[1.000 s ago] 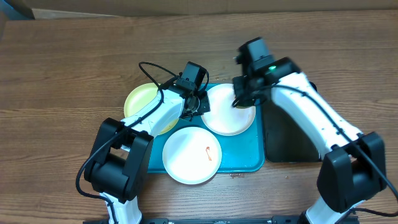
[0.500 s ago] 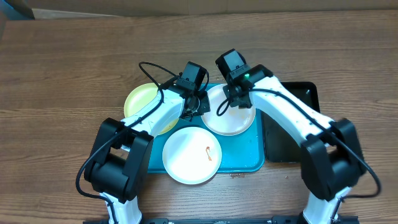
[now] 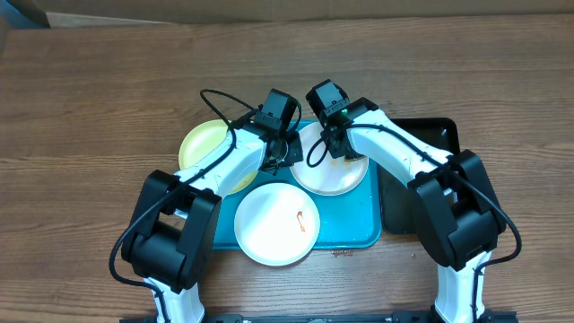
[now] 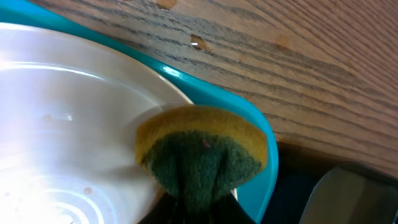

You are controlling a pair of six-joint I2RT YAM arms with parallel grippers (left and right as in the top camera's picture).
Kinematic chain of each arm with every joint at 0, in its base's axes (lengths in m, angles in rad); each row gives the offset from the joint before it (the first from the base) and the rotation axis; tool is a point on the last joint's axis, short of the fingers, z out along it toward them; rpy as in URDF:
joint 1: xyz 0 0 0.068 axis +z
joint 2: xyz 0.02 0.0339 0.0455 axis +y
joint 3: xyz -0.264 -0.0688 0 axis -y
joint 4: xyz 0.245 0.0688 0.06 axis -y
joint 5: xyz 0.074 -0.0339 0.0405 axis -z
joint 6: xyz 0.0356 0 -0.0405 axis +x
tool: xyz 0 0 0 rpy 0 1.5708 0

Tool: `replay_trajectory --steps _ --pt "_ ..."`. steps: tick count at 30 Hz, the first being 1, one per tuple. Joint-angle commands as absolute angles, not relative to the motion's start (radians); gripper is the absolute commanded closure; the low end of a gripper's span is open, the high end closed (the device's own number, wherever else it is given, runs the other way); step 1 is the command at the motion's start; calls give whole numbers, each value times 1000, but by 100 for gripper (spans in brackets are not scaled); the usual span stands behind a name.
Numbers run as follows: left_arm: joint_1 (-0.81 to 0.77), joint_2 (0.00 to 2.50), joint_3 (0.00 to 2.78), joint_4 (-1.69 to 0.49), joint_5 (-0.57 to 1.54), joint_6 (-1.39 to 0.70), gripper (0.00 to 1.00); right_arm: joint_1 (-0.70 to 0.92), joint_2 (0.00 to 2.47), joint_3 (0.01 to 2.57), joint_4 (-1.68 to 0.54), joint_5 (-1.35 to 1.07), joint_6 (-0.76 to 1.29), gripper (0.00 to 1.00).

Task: Clean dirty plates on tray and stack at the side
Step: 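Scrub the upper white plate with the sponge while left gripper holds rim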

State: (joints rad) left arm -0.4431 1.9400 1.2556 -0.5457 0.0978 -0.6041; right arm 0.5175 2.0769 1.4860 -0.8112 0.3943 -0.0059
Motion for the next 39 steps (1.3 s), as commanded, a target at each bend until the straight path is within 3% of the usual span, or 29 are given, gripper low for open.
replay_trajectory --steps 1,9,10,13,27,39 --pt "-437 1954 1275 -547 98 -625 96 513 2077 1497 -813 418 -8 84" --pt "-437 1954 1275 -548 97 -624 96 510 2077 1497 -849 413 0 76" --pt "-437 1954 1275 -548 97 -625 96 509 2077 1497 -850 405 -1 77" --pt "-437 1954 1275 -548 97 -624 96 501 2078 1497 -850 373 -1 96" --pt "-437 1954 1275 -548 97 -624 96 428 2094 1491 -814 126 -1 96" --pt "-437 1954 1275 -548 98 -617 96 430 2184 1476 -791 70 -2 96"
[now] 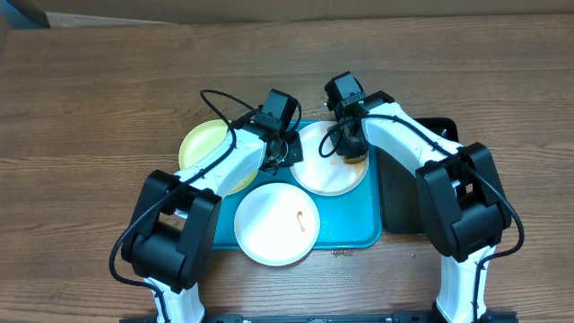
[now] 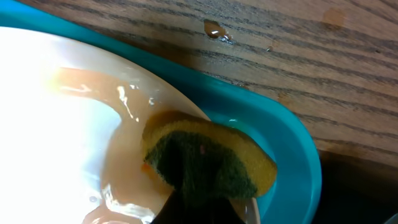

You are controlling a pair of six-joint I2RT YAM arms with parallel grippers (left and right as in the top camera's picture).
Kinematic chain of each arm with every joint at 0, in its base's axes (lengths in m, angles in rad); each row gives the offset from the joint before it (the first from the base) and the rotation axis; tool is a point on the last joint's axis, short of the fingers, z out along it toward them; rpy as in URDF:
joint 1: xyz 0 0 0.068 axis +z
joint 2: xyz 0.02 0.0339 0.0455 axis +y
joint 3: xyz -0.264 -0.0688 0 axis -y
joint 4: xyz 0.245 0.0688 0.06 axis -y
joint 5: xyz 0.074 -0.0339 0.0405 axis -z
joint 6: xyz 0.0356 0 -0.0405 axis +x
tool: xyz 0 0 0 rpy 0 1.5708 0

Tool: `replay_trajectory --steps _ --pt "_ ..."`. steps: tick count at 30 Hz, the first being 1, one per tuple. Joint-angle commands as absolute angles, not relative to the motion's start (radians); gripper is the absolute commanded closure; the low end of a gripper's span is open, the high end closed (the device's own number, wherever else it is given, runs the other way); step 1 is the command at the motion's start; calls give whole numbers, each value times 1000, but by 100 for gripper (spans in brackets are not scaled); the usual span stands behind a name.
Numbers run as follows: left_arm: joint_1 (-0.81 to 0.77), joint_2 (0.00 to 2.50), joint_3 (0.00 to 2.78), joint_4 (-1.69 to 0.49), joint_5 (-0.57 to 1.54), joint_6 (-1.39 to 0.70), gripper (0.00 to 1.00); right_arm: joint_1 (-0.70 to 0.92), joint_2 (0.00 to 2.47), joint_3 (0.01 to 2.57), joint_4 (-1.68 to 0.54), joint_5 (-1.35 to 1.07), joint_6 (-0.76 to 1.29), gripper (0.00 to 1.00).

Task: Clean dirty plates on tray and stack at the side
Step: 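Scrub the upper white plate with the sponge while left gripper holds rim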

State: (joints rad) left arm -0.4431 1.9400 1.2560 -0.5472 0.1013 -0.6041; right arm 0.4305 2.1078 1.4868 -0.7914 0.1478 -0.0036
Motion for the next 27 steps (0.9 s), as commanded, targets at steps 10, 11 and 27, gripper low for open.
replay_trajectory --steps 10,11,27 --pt "-437 1954 1275 -547 98 -613 96 433 2183 1482 -831 -341 -106 96" --pt "-437 1954 1275 -547 98 -613 96 433 2183 1483 -831 -355 -106 96" --pt "-437 1954 1275 -548 98 -612 96 272 2148 1912 -1316 -509 -200 96"
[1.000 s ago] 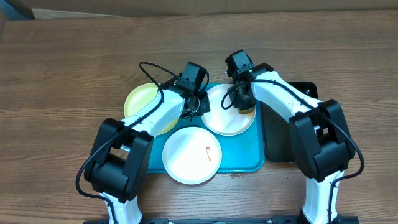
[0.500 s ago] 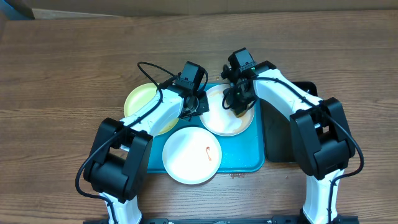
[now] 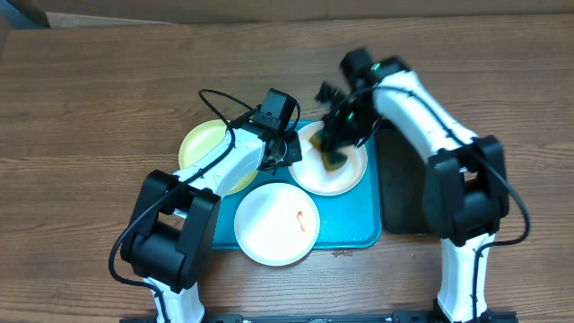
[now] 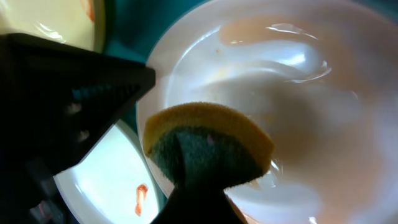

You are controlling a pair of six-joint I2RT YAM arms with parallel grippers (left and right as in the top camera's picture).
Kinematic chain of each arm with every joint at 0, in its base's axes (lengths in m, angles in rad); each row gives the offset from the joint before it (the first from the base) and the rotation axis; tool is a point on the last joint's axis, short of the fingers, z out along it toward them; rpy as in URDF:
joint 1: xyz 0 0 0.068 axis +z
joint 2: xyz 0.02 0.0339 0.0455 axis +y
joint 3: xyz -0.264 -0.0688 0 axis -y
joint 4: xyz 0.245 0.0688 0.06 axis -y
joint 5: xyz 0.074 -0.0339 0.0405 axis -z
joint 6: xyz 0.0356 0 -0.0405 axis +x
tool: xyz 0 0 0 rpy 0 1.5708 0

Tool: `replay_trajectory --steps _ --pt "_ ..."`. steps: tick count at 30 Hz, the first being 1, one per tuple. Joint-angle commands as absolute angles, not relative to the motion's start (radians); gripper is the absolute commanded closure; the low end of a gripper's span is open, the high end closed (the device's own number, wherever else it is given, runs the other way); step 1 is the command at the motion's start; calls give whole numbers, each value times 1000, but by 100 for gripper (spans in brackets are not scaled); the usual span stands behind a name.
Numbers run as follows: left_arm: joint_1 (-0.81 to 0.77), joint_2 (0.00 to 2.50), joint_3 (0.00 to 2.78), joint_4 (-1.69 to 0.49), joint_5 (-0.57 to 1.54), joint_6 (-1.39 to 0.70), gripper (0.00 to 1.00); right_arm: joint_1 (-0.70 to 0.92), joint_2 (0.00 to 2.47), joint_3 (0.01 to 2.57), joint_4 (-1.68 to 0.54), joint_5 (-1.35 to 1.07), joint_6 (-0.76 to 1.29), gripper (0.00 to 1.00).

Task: Clean dirty plates on tray and stack at the side
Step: 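Scrub the upper white plate with the sponge while left gripper holds rim, then carry the sponge back and lower it into the black tray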

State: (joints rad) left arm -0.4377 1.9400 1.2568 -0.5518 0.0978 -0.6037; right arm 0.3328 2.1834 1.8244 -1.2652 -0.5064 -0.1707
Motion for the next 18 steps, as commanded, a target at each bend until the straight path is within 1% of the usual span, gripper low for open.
replay_trajectory --steps 1,5,9,14,18 --pt "-437 1954 1275 -548 98 -612 96 252 2143 1930 -1349 -488 -199 96" --pt "-437 1954 1275 -548 97 -613 95 165 2122 1941 -1441 -421 -198 96" --pt "-437 1954 1275 -548 97 -612 93 78 2122 1933 -1496 -360 -137 96" --pt "-437 1954 1275 -545 98 -613 92 14 2122 1878 -1453 -195 68 96" --pt "-437 1954 1275 -545 97 -612 92 11 2122 1790 -1412 -78 129 96"
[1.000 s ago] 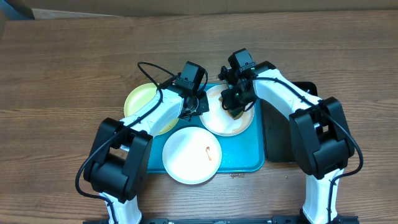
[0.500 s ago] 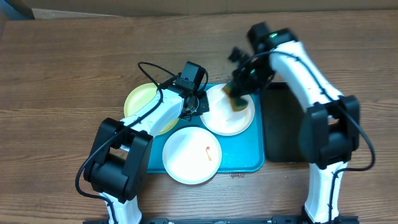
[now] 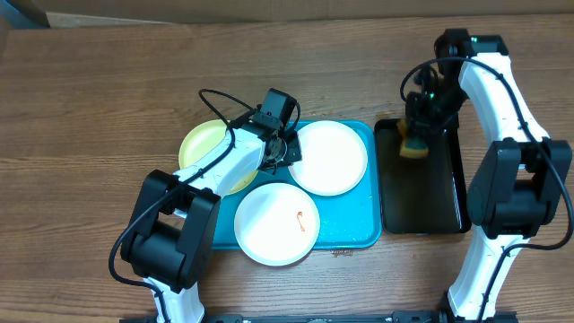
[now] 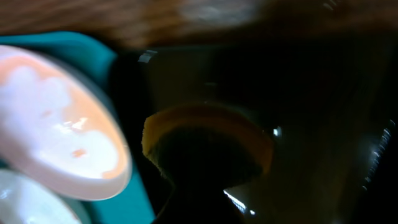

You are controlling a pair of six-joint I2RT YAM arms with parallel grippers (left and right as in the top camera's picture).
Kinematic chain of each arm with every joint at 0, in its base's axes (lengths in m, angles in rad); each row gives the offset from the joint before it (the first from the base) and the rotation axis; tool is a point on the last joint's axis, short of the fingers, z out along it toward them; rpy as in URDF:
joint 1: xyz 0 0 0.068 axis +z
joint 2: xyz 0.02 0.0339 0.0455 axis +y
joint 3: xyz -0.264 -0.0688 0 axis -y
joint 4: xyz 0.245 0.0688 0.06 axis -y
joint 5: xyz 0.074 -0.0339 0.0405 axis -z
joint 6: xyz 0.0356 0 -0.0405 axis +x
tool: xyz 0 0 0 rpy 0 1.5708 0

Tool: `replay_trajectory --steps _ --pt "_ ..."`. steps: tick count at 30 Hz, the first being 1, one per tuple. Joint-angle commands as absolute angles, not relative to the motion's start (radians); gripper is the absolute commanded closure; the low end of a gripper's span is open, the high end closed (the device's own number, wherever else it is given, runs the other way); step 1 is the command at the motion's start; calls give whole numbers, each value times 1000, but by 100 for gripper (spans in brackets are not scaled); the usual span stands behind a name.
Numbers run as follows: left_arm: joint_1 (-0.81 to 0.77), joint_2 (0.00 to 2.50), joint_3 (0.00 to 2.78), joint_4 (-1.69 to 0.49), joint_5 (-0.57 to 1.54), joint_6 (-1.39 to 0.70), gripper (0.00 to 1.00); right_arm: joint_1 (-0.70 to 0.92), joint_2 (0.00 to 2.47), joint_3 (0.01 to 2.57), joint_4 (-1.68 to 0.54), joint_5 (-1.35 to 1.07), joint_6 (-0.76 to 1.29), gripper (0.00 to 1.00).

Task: Clean dirty plates on tray and stack at the side
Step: 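Carry the sponge back and lower it into the black tray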

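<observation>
Two white plates lie on the teal tray [image 3: 363,235]. The far plate [image 3: 332,160] looks wet and smeared in the right wrist view [image 4: 56,130]. The near plate [image 3: 276,224] carries a red stain [image 3: 301,221]. My right gripper [image 3: 415,135] is shut on a yellow-and-green sponge [image 3: 413,147], which hangs over the black tray [image 3: 421,202]; the same sponge [image 4: 208,140] shows dark in the wrist view. My left gripper [image 3: 287,149] sits at the far plate's left rim; the overhead view does not show how its jaws stand.
A yellow plate [image 3: 204,148] lies on the wooden table just left of the teal tray, partly under my left arm. The black tray stands right of the teal tray [image 4: 134,205], close beside it.
My right gripper with the sponge was over the far white plate; now it is to the right, over the black tray. The left arm and the plates have not moved.
The sponge was first pressed at the far plate's right rim. It stayed near that rim with a wet film on the plate. Then it was over the plate's left part, beside my left gripper. Now it is off the plate, over the black tray.
</observation>
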State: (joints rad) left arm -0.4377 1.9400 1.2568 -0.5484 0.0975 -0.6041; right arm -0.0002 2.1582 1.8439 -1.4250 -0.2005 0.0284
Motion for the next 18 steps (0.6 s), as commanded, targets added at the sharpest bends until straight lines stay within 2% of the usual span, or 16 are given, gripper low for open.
replay_trajectory --steps 1,8,10,14,16,18 --pt "-437 1954 1275 -545 98 -613 92 14 2123 1761 -1395 -49 139 96" --pt "-437 1954 1275 -545 98 -612 91 27 2123 1585 -1234 36 169 96" --pt "-437 1954 1275 -545 97 -613 91 27 2123 1554 -1200 36 169 89" --pt "-437 1954 1275 -545 97 -613 90 27 2122 1548 -1186 37 174 61" --pt "-437 1954 1275 -545 97 -612 90 25 2122 1572 -1186 36 185 55" --pt "-437 1954 1275 -545 97 -612 90 25 2122 1604 -1196 36 184 55"
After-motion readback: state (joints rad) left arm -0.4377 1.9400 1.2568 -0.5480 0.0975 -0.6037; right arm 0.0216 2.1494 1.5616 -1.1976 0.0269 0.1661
